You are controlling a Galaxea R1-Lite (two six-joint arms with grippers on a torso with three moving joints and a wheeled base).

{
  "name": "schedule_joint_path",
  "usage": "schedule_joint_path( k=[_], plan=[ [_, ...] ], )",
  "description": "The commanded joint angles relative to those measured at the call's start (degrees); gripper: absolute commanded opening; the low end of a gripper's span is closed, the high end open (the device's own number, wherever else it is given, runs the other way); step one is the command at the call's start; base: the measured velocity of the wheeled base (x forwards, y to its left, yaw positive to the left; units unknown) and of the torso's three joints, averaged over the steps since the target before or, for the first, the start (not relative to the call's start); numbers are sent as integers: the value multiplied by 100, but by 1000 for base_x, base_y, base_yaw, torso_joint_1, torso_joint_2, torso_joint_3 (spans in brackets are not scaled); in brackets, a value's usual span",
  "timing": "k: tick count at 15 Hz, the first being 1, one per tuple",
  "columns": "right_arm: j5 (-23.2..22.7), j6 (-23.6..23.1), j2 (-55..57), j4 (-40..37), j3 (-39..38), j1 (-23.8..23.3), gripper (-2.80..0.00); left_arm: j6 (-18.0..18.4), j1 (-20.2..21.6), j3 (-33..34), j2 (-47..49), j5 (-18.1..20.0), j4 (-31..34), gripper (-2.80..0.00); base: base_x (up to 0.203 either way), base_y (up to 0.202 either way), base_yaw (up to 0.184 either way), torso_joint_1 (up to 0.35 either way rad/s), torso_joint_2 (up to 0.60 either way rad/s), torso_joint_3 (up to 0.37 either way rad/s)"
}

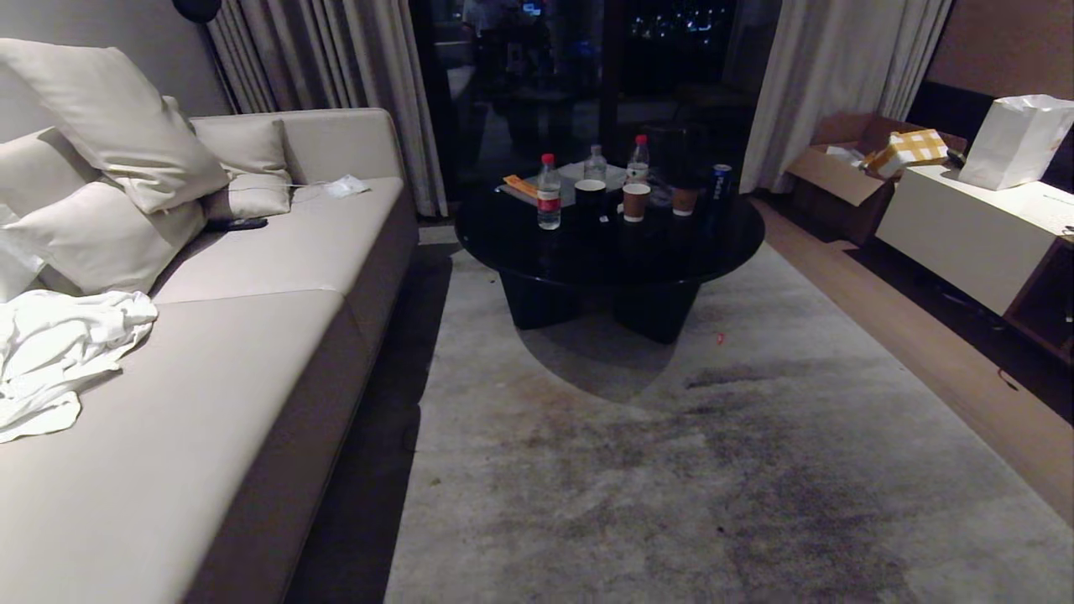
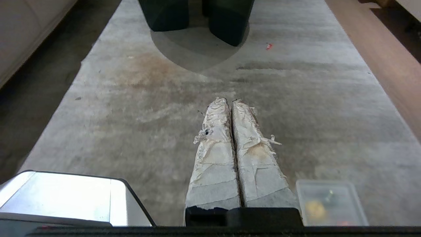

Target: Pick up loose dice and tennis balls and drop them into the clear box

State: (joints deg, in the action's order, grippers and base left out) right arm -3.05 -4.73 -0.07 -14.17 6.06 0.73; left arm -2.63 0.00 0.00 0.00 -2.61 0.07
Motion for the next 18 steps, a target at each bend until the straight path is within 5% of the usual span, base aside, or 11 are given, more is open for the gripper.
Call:
schedule_joint_path(
  k=[1,18],
  plan=[
    [-3,-2,7,-7,1,6,-280,0,9,9,9,-3,2,-280,-184,0,2,-1,7,1],
    [-3,-2,7,-7,1,6,-280,-9,9,9,9,-3,2,-280,-171,0,-1,4,3,3]
  ],
)
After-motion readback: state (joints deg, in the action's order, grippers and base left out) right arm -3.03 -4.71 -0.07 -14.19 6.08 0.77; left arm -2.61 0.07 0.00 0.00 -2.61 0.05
